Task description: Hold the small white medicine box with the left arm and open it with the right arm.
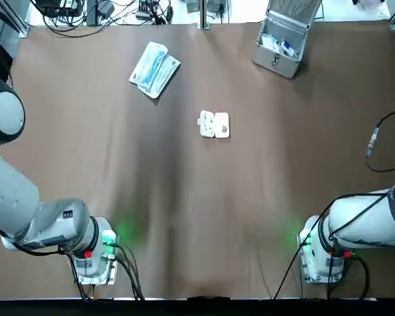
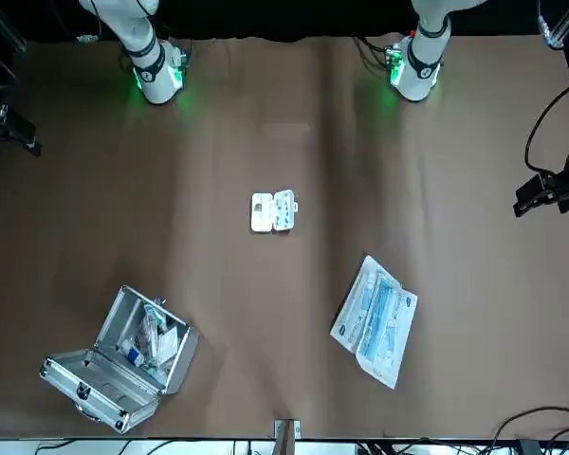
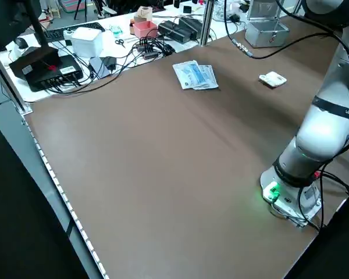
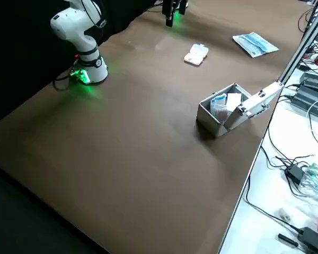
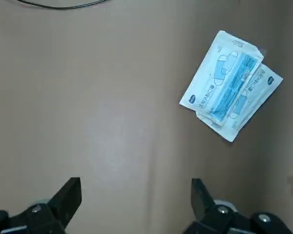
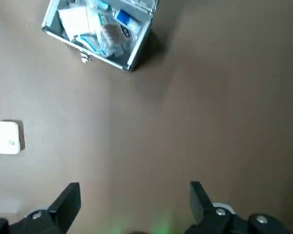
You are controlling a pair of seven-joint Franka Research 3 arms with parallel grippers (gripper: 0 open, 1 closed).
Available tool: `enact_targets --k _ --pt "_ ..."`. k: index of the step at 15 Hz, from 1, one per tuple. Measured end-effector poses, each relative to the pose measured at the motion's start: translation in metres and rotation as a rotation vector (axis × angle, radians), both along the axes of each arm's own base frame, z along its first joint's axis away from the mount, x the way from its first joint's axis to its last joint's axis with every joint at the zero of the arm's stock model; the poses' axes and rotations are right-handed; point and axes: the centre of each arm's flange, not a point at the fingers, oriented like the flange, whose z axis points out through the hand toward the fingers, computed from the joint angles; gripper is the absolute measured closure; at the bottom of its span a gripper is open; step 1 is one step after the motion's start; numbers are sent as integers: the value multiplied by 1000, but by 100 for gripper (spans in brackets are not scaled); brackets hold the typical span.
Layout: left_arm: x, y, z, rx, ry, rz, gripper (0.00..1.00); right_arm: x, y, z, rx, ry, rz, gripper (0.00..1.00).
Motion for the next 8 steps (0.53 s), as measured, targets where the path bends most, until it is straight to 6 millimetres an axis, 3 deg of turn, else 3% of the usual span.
enact_targets --k 8 --pt "-23 -20 38 1 -44 30 0 2 -5 5 26 -37 -13 1"
